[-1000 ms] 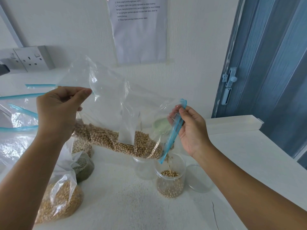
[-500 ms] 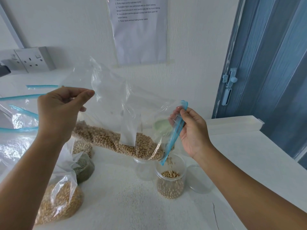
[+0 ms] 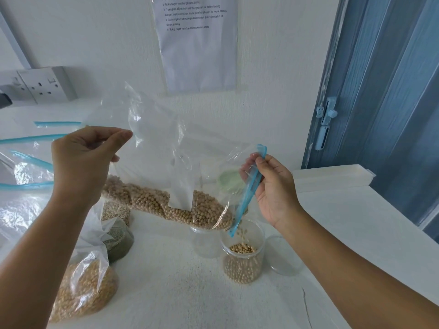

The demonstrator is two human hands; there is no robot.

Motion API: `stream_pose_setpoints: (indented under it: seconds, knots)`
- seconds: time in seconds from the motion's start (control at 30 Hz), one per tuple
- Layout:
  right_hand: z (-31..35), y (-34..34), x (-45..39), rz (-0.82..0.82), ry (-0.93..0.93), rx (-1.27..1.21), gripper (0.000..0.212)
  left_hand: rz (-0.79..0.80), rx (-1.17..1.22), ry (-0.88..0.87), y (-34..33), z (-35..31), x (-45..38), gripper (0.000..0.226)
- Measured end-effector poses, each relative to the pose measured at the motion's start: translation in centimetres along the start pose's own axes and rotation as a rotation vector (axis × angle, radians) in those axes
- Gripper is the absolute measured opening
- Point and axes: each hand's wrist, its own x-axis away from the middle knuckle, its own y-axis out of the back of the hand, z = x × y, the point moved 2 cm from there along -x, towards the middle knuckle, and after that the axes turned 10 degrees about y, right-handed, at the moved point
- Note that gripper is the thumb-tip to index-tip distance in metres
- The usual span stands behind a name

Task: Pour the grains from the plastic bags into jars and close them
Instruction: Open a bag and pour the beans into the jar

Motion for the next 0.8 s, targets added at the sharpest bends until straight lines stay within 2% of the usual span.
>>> stream_pose_setpoints:
  seconds: [0.17, 0.8]
  knots:
    - [-0.04, -0.03, 0.02, 0.002, -0.002, -0.011, 0.018, 0.005, 0.019, -0.006, 0.08, 0.09, -0.1, 0.019]
    - [-0.16, -0.71, 0.13, 0.008, 0.003, -0.033, 0.017, -0.01, 0.017, 0.003, 0.79, 0.04, -0.86, 0.007]
